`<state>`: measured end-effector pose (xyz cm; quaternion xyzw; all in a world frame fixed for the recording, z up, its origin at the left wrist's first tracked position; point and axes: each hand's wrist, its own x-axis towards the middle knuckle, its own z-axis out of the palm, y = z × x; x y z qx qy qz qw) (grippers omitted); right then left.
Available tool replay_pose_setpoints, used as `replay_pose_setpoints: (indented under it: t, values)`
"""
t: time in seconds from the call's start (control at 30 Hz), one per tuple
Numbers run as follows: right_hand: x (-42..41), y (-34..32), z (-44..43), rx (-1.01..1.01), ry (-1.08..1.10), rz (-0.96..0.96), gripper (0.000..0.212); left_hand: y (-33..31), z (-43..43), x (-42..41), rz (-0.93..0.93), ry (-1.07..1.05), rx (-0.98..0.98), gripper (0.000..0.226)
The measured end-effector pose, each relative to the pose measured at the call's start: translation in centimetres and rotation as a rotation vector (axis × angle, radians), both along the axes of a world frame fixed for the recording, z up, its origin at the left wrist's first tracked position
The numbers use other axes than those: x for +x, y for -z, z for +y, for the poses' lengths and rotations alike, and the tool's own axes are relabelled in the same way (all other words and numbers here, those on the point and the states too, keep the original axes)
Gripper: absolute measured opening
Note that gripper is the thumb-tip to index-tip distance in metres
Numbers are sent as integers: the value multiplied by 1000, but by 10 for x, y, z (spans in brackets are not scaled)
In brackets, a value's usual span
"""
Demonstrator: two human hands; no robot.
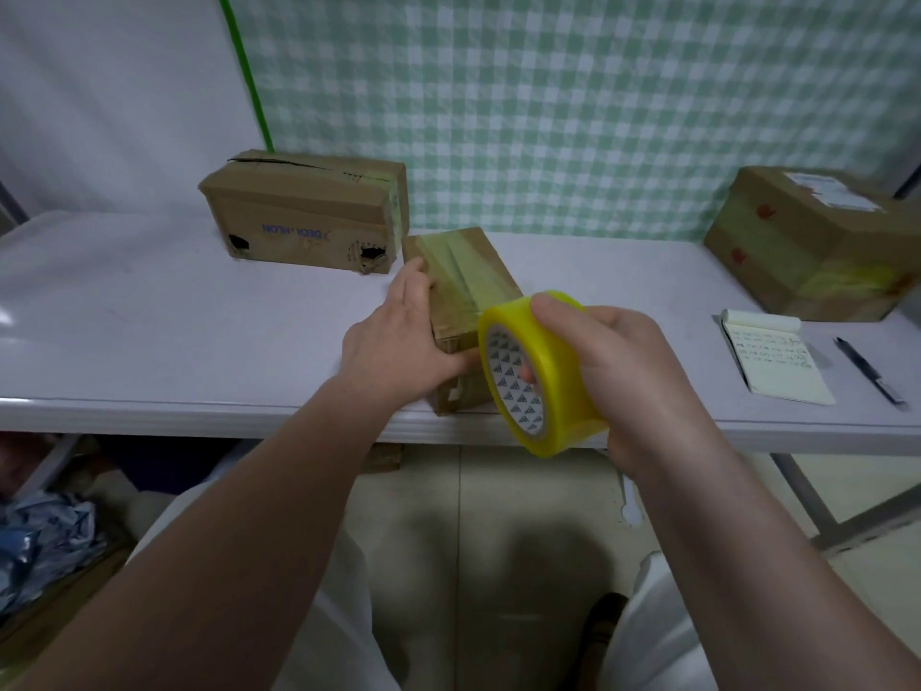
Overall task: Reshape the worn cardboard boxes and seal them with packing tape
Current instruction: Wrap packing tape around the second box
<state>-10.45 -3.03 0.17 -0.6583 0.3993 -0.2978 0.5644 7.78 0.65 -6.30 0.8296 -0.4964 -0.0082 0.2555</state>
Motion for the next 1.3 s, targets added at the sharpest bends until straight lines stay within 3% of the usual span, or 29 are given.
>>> replay_pose_setpoints:
  t: [0.17,0.3,0.57,0.8,0.87,0.97,1.1,1.3]
  values:
    - [-1,11,4,12,25,21,59,-1,0,-1,6,0,3,106]
    - [-2,17,3,15,26,32,38,0,-1,-1,-7,-7,2,108]
    - [-2,33,0,0,26,75,35,-1,-2,3,-25,16,29,128]
    - [-6,46,-18,-33,86,83,55,-26,21,7,-247,118,292,136]
    - [-8,48,-25,-1,105,75,53,-39,25,14,-175,142,292,125]
    - [-8,52,-31,27,110,78,38,-46,11,32,-144,163,132,86]
    - [-8,53,-35,6,104,77,34,-41,-14,53,-150,195,287,63]
    - [-6,57,-37,9,137,53,36,-36,-24,53,-229,218,367,63]
